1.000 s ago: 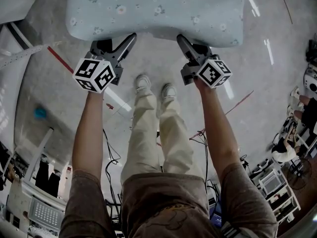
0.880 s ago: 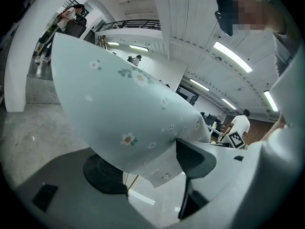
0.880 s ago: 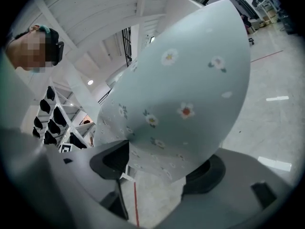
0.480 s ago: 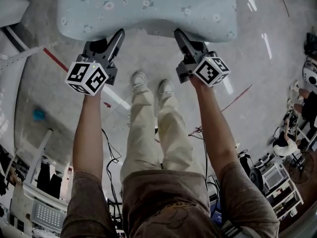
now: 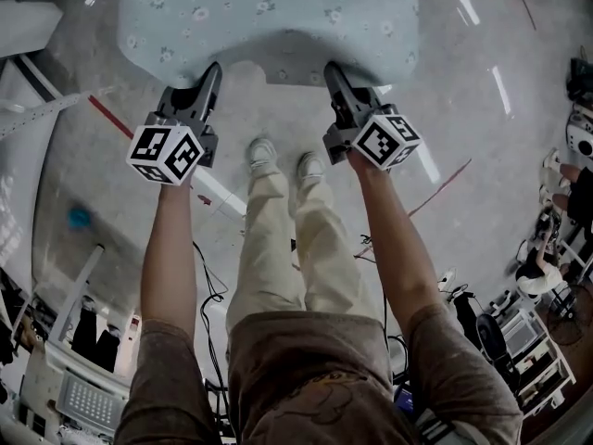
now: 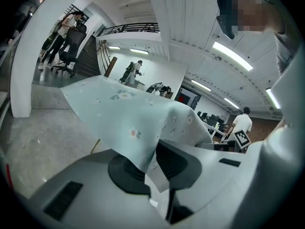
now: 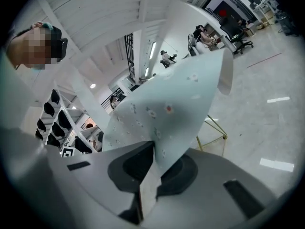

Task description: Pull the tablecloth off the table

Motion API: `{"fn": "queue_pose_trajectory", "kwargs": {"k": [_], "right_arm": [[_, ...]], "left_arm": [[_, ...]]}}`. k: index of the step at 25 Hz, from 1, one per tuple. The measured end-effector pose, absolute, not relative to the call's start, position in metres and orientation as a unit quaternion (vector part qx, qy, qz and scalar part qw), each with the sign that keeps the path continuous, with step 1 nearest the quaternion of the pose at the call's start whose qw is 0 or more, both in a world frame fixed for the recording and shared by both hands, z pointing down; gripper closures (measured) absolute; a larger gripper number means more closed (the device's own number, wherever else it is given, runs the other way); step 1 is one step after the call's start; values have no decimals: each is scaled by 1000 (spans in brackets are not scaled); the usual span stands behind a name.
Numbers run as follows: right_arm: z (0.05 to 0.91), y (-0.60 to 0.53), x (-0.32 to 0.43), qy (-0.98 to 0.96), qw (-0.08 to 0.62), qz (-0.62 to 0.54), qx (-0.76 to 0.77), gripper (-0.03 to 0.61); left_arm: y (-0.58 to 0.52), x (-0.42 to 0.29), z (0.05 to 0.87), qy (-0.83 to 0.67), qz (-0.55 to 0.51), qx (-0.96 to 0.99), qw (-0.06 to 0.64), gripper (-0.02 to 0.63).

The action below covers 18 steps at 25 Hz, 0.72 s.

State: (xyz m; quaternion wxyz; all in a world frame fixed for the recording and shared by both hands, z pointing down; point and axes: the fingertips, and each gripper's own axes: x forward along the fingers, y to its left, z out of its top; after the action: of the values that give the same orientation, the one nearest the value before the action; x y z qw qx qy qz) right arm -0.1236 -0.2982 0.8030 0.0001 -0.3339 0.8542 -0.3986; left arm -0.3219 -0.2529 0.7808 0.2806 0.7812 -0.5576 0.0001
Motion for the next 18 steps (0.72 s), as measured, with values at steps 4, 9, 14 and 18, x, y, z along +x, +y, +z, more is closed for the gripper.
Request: {"fn": "queue_pose_trajectory", "kwargs": {"k": [4,9,14,18], "right_arm": [[780,-288,-123,862,-6,-388,-326,571],[745,-270,-122,870,-32,-368,-327,571],[711,-265,-123,876,-55,-353,-324,571],[680,-266,-118,880,-64,-345,-321,571]], "left_arm": [[-249,-318,761,-557,2,781,282,575],[-240,-315,726,-557,29,785,270,591],[-234,-314,693,-558,37,783,273,594],[-233,-308,667,-562,30,776,284,594]]}}
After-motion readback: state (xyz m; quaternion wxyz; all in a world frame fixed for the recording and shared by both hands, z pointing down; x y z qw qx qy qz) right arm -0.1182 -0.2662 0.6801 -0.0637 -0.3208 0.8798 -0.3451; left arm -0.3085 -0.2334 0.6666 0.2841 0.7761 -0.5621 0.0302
